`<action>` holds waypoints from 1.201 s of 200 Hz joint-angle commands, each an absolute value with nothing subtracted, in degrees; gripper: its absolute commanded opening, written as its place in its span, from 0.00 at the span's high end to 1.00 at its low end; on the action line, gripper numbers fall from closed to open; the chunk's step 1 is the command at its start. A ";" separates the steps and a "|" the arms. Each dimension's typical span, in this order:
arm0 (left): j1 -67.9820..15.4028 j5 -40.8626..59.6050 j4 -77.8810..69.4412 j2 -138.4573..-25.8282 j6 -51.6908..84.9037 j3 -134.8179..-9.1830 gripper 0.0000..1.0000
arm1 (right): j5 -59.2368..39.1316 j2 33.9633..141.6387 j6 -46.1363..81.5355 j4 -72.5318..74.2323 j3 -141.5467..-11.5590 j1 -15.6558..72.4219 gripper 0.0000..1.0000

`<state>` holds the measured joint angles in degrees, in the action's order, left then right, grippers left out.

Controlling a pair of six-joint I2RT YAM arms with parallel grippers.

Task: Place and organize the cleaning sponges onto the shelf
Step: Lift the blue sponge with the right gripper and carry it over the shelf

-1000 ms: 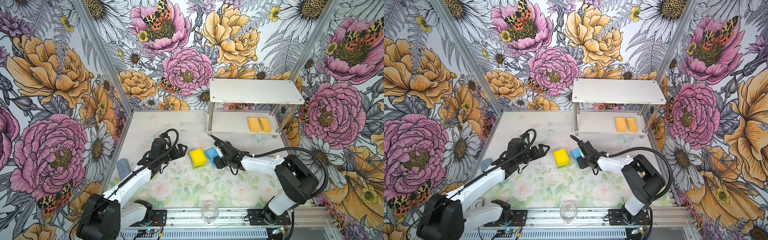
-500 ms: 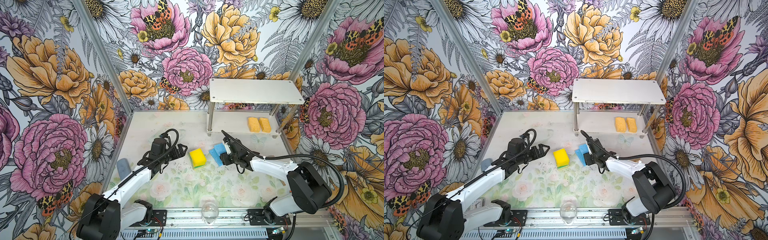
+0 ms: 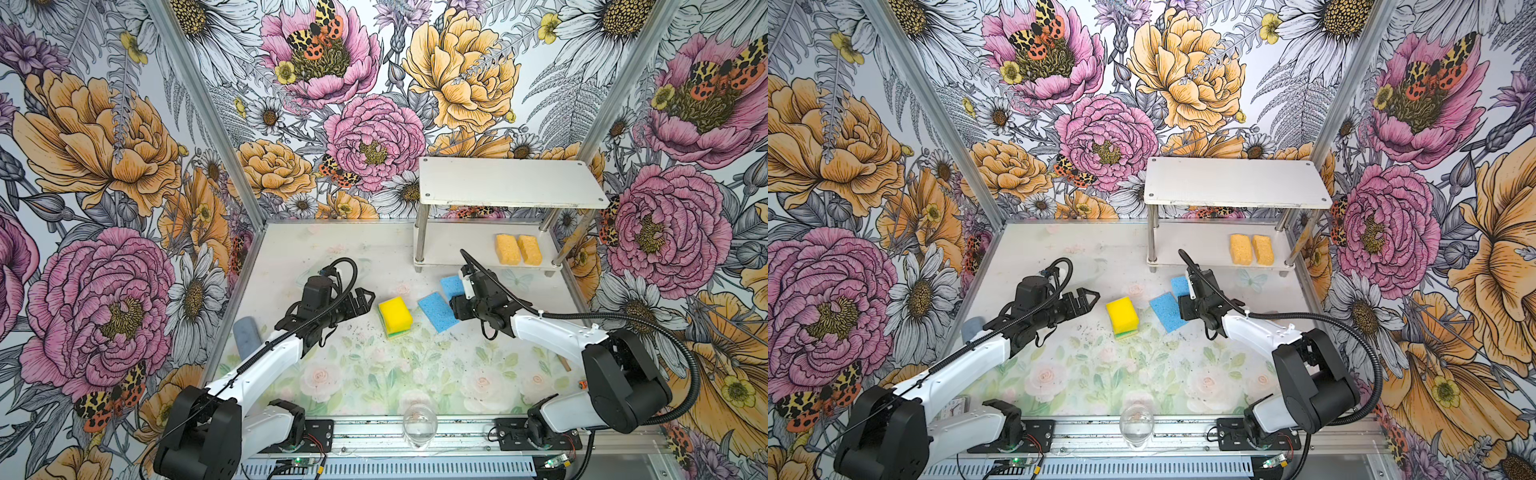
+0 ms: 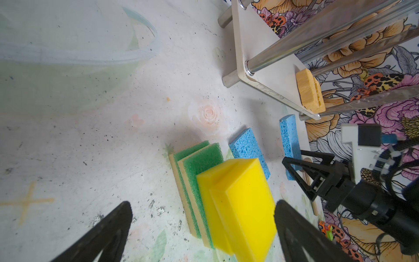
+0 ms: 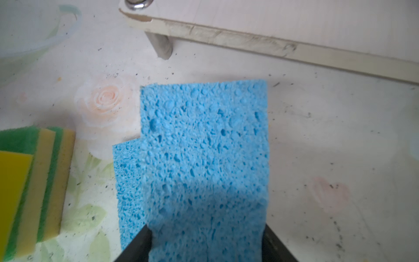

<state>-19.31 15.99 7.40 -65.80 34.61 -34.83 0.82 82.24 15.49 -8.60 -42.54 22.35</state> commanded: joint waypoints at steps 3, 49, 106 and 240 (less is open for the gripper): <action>-18.72 16.90 6.10 -65.44 34.72 -34.36 0.01 | 2.30 80.55 15.74 -4.82 -45.01 19.00 0.37; -18.74 16.88 6.24 -65.03 34.72 -34.28 0.01 | 2.17 83.38 15.32 -1.69 -50.02 12.92 0.37; -18.54 16.57 6.77 -63.62 34.72 -33.70 0.01 | 1.77 91.48 15.75 -0.01 -58.72 10.09 0.37; -16.98 16.96 7.39 -62.57 34.37 -32.88 0.01 | 2.21 105.34 17.23 -0.34 -69.04 8.62 0.35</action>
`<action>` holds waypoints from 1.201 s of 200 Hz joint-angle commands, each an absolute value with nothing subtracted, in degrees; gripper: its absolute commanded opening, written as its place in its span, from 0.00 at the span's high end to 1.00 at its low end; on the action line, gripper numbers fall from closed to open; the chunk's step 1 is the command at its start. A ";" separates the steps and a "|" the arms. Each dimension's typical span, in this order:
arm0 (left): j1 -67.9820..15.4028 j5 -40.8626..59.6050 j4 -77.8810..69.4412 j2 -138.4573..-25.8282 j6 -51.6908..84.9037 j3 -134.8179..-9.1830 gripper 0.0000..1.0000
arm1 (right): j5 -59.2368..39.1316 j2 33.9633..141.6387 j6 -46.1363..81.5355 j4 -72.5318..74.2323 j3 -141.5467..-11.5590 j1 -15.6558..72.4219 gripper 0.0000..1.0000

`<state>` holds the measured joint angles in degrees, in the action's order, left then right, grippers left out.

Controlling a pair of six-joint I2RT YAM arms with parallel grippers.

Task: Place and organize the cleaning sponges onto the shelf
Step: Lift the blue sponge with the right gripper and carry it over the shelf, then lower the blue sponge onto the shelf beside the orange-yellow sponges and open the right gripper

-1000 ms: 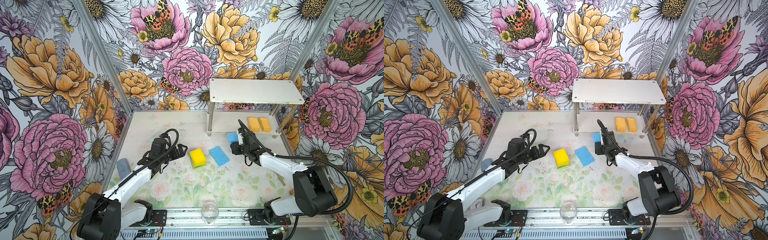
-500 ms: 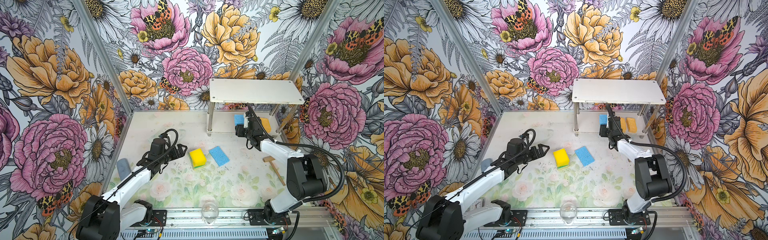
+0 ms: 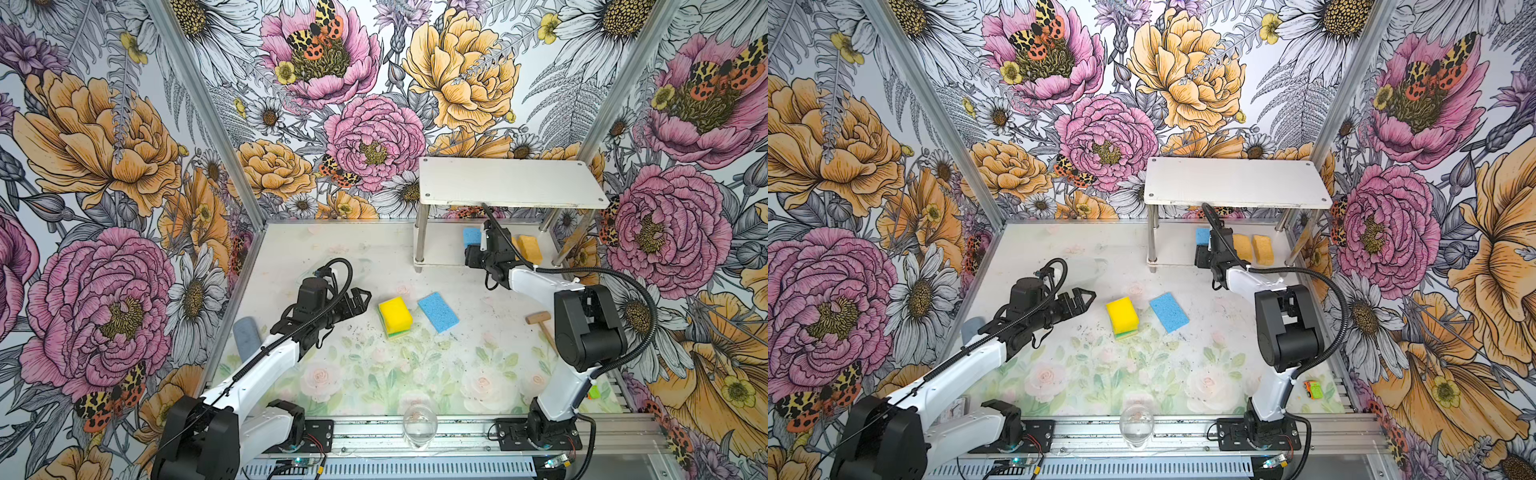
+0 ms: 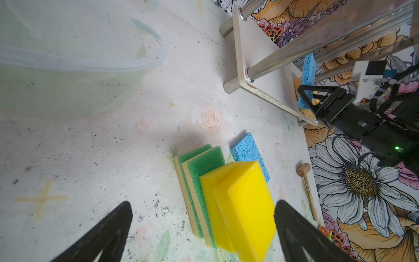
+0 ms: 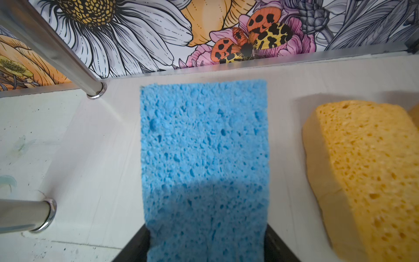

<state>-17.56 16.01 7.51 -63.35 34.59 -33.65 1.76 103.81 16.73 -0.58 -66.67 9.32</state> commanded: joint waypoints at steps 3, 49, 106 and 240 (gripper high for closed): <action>-16.97 16.96 7.38 -62.62 34.37 -32.87 0.01 | 2.20 105.51 17.18 -0.47 -69.20 8.54 0.35; -16.59 17.22 7.38 -62.69 34.28 -32.80 0.01 | 1.38 107.33 17.63 -1.78 -70.88 7.73 0.35; -16.04 17.79 6.99 -62.95 34.28 -32.87 0.01 | 0.24 108.54 18.46 -3.07 -72.22 6.95 0.33; -14.87 18.11 7.82 -61.61 34.09 -32.55 0.01 | -1.85 111.53 18.92 -4.59 -75.10 6.86 0.26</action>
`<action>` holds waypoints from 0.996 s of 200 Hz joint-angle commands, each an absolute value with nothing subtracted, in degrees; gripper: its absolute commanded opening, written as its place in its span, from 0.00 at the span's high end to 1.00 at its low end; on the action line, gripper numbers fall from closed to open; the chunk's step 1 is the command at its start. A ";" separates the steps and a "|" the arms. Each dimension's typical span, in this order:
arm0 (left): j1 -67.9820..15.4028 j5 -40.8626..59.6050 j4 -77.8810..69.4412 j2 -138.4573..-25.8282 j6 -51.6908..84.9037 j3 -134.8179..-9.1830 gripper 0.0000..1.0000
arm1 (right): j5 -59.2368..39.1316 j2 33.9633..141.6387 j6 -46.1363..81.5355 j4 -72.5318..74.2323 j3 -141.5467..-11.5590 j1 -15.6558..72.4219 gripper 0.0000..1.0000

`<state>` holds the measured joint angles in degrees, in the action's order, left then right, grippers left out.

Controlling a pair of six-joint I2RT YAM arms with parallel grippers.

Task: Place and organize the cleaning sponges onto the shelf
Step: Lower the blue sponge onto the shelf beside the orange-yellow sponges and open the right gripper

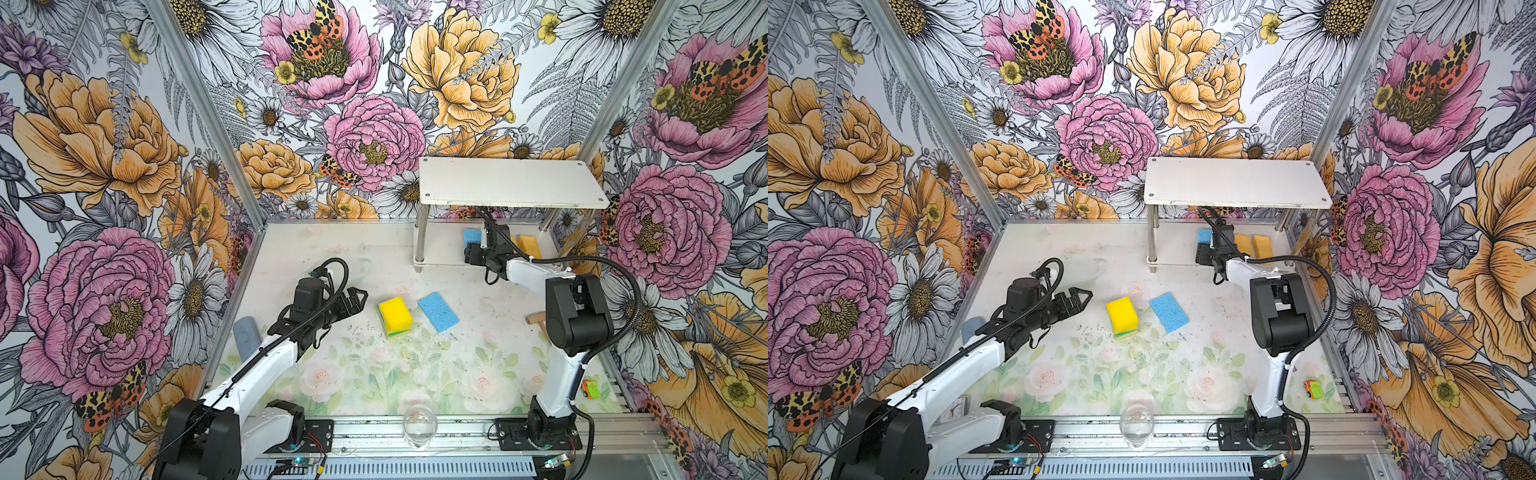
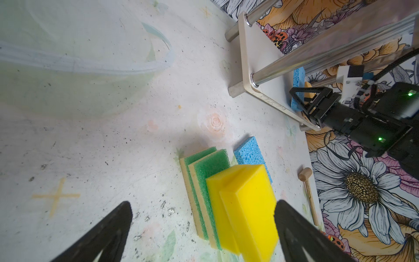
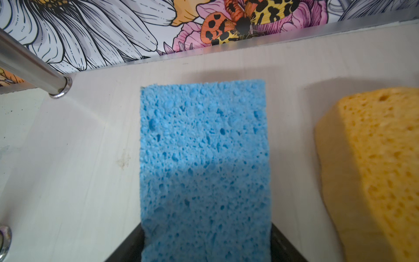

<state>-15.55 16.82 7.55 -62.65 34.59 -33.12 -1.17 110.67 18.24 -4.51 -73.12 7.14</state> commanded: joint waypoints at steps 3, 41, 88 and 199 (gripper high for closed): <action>-14.89 18.11 7.82 -61.66 34.08 -32.57 0.01 | -1.89 111.61 18.94 -4.62 -75.21 6.86 0.25; -14.85 18.18 7.90 -61.56 34.01 -32.44 0.01 | -1.68 111.53 18.90 -4.74 -75.29 6.82 0.21; -14.53 18.16 8.35 -60.59 33.84 -32.22 0.01 | -1.04 111.02 18.11 -5.01 -75.65 6.77 0.17; -14.18 18.13 8.35 -59.83 34.10 -31.55 0.01 | -1.04 104.85 15.44 -5.12 -72.63 6.63 0.13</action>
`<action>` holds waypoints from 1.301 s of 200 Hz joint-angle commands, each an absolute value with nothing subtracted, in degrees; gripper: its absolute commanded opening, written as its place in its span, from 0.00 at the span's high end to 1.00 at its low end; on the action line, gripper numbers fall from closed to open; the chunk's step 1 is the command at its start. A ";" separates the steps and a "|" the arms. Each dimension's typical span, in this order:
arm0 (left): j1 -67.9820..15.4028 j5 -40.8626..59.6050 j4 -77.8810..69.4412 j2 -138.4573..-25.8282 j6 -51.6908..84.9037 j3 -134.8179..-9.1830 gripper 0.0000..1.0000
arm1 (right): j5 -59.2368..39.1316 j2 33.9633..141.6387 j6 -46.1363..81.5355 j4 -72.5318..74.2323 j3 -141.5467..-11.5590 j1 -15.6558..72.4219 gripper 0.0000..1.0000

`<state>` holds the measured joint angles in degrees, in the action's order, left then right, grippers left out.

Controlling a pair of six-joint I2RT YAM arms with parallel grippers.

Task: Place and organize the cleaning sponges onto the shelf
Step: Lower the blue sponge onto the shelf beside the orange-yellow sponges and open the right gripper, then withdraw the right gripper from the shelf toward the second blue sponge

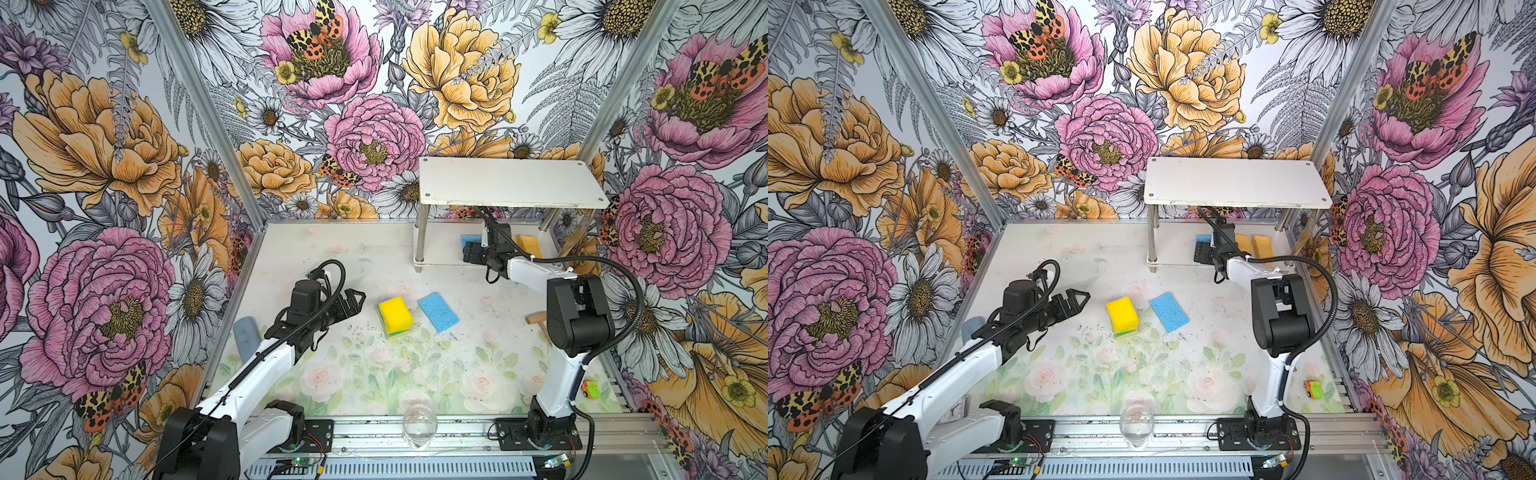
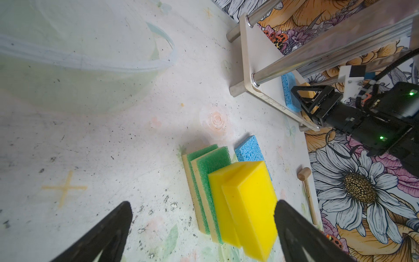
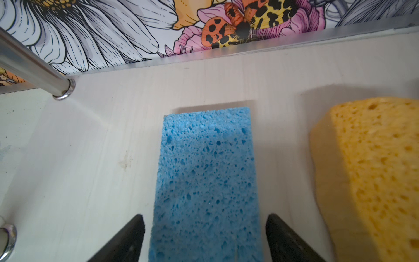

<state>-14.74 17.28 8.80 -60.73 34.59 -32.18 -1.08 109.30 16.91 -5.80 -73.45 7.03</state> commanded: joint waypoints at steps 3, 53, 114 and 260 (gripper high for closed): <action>-14.23 18.17 8.35 -59.77 34.10 -31.51 0.01 | -1.29 104.63 15.27 -5.22 -72.48 6.63 0.13; -14.15 18.54 7.73 -60.28 34.19 -31.50 0.01 | -5.69 99.82 14.85 -6.19 -68.87 6.94 0.12; -14.06 18.65 7.75 -60.40 34.01 -31.57 0.01 | -20.01 91.94 13.12 -7.52 -60.10 7.89 0.11; -14.11 19.45 7.28 -63.01 34.01 -32.76 0.01 | -21.05 93.76 8.81 -11.84 -52.20 19.47 0.11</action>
<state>-14.70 17.74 8.08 -62.11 34.59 -32.18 -23.51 92.01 10.15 -11.40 -51.57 18.28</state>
